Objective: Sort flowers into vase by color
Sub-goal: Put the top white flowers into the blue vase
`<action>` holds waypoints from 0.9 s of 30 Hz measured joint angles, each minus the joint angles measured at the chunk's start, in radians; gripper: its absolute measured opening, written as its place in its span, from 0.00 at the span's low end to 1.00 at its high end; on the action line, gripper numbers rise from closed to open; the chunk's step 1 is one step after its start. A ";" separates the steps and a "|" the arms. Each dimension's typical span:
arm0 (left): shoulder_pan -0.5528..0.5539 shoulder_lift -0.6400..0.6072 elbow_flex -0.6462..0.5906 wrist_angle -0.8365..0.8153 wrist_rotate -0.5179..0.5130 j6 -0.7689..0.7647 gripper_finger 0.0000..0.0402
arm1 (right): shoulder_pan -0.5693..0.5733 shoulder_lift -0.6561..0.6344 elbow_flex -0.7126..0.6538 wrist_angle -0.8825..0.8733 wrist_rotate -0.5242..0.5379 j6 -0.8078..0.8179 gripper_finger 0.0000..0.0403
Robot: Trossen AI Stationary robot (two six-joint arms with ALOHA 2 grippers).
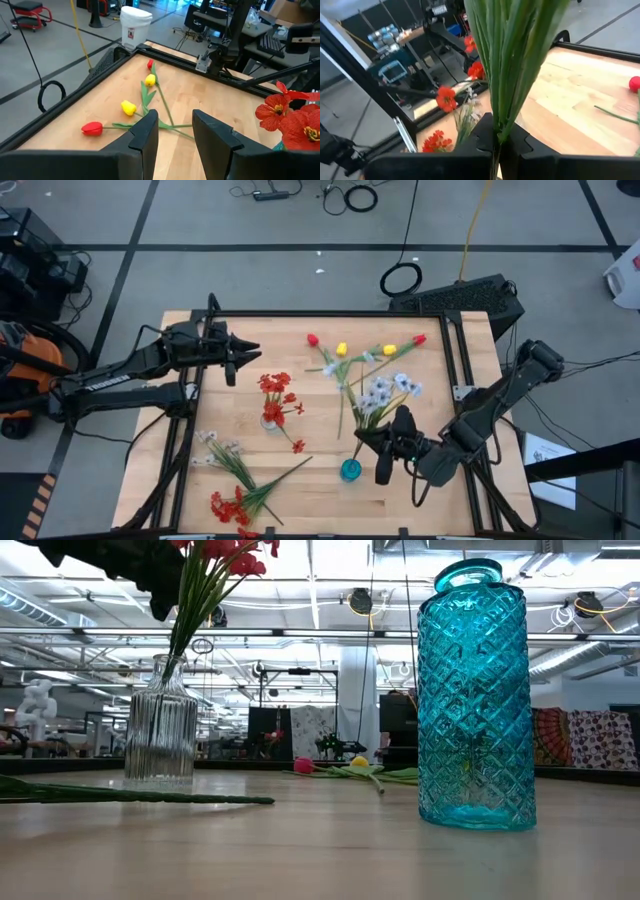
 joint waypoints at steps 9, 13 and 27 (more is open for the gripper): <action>-0.001 0.000 0.000 0.002 0.001 -0.025 0.31 | 0.002 0.062 0.000 -0.001 -0.014 0.004 0.00; -0.001 0.000 0.000 0.002 0.005 -0.027 0.31 | 0.006 0.075 0.000 0.000 -0.015 0.000 0.00; -0.001 0.001 0.000 0.003 0.006 -0.028 0.31 | 0.006 0.060 0.000 0.029 -0.035 -0.063 0.00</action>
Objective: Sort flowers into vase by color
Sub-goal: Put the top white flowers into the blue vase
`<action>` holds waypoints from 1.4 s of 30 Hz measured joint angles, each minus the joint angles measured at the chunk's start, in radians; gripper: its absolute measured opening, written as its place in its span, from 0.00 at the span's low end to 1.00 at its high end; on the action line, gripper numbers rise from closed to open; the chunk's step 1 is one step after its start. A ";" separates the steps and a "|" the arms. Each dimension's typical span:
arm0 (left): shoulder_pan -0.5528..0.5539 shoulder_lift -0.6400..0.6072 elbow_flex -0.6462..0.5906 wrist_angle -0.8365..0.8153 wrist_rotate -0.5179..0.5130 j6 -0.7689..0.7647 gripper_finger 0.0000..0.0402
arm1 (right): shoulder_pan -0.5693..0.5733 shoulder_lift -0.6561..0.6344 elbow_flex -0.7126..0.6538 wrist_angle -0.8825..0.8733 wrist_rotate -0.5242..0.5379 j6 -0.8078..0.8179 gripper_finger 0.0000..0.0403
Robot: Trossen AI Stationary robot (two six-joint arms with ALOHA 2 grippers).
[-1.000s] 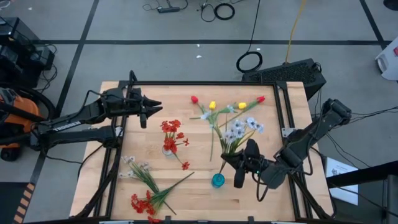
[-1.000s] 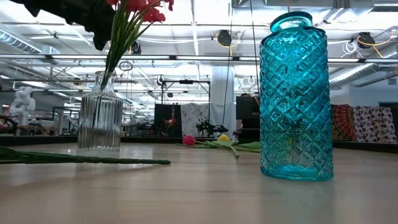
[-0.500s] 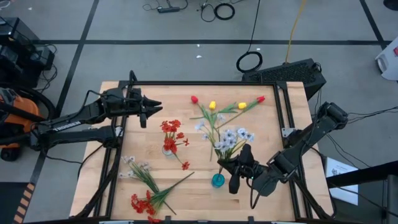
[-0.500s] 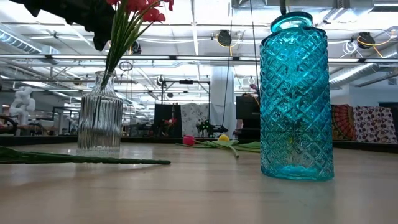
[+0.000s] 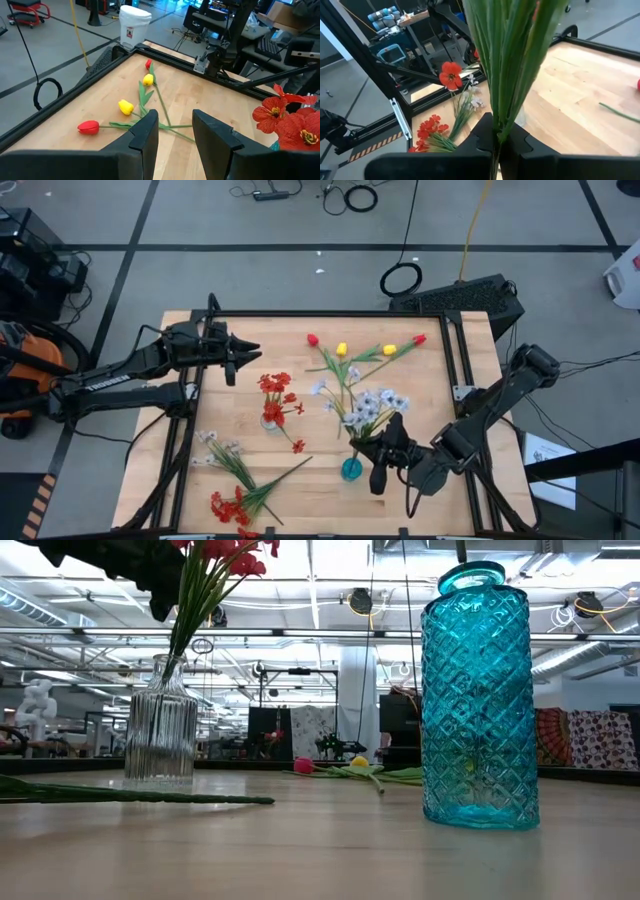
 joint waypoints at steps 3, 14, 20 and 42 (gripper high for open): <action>0.000 0.000 0.000 0.000 0.000 -0.016 0.31 | 0.000 -0.018 0.000 -0.003 0.000 -0.038 0.00; 0.000 0.000 0.000 0.001 0.000 -0.026 0.31 | 0.000 -0.044 0.000 -0.021 -0.001 -0.090 0.00; 0.000 0.000 0.000 0.001 0.000 -0.025 0.31 | 0.000 -0.014 0.000 -0.026 -0.004 -0.090 0.00; 0.000 0.000 0.001 0.000 0.000 -0.025 0.31 | -0.001 0.037 0.000 -0.054 -0.007 0.003 0.00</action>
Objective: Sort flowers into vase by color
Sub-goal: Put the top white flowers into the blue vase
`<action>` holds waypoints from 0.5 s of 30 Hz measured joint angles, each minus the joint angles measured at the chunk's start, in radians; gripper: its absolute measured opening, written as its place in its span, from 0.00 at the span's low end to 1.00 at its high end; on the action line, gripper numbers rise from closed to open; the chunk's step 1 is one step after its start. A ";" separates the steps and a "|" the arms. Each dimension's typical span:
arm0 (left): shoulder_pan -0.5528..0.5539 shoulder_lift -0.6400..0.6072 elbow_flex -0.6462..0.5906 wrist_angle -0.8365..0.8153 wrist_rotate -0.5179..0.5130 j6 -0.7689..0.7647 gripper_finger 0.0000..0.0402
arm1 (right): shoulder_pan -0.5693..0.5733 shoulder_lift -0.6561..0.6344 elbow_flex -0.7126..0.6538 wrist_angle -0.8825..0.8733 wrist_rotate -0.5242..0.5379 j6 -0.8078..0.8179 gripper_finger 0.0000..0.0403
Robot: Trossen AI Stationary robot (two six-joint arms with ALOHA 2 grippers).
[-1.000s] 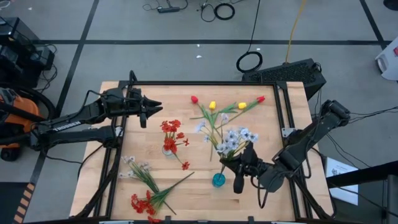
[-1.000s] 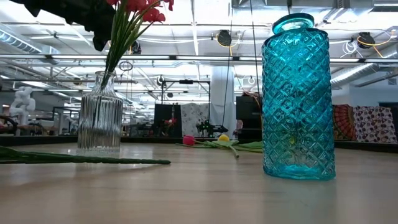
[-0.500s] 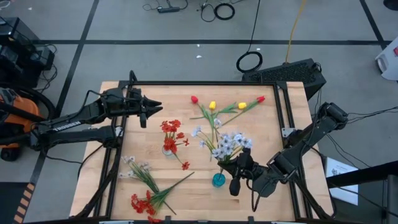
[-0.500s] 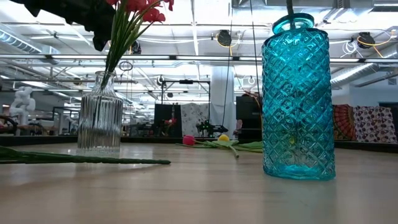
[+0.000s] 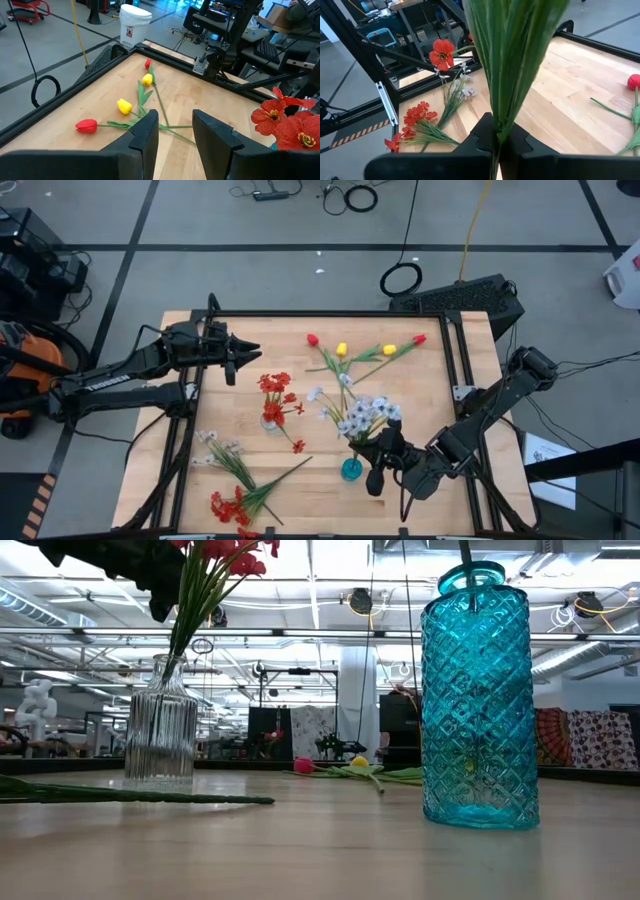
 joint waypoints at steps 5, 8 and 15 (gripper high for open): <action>0.000 0.000 0.000 0.000 0.000 0.000 0.31 | 0.000 0.000 0.000 -0.001 0.000 0.009 0.00; 0.000 0.000 0.000 0.000 0.000 0.000 0.31 | 0.000 0.000 0.000 -0.001 -0.003 0.013 0.00; 0.000 0.000 0.000 0.000 0.000 0.000 0.31 | 0.000 0.000 0.000 -0.002 -0.024 0.013 0.00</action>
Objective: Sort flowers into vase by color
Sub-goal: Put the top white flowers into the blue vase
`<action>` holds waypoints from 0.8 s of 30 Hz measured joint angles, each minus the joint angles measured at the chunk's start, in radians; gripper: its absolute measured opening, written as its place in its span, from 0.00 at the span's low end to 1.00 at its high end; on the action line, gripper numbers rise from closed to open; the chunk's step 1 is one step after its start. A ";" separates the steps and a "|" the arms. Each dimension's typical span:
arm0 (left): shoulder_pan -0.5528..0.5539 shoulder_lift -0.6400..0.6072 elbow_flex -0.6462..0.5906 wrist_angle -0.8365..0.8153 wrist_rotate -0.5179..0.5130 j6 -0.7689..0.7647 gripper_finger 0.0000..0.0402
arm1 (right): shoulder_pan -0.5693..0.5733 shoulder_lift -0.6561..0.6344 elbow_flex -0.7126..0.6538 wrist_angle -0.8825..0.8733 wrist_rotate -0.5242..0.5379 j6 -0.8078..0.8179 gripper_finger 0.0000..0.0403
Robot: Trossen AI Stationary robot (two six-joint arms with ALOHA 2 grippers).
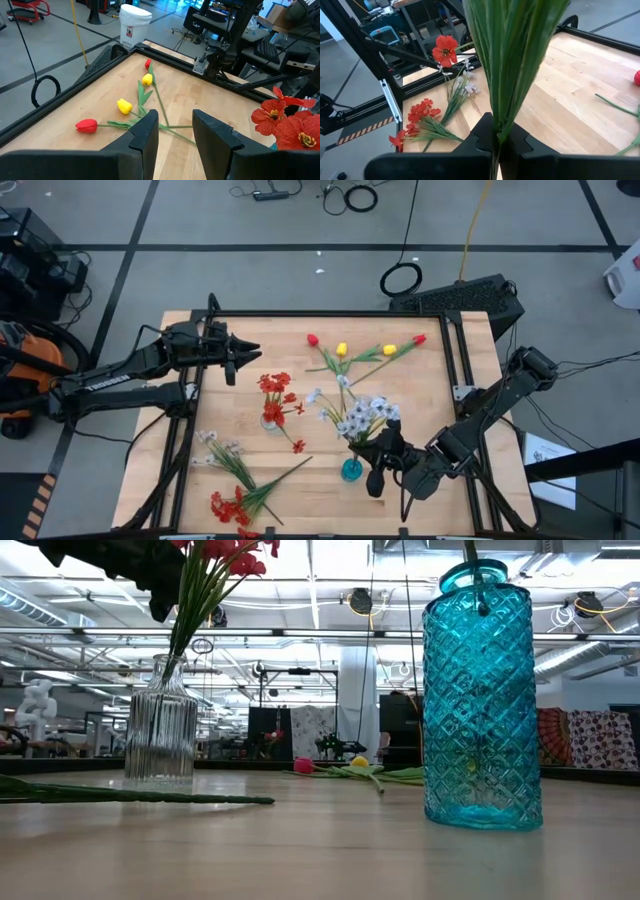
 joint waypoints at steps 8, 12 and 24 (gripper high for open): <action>0.000 0.000 0.000 0.000 0.000 0.000 0.31 | 0.000 0.000 0.000 -0.010 0.000 -0.015 0.00; 0.000 0.000 0.000 0.000 0.000 0.000 0.31 | 0.000 0.001 0.000 -0.010 0.000 -0.015 0.00; 0.000 0.000 0.000 -0.001 0.000 0.000 0.31 | -0.007 0.047 0.000 -0.008 -0.027 0.000 0.00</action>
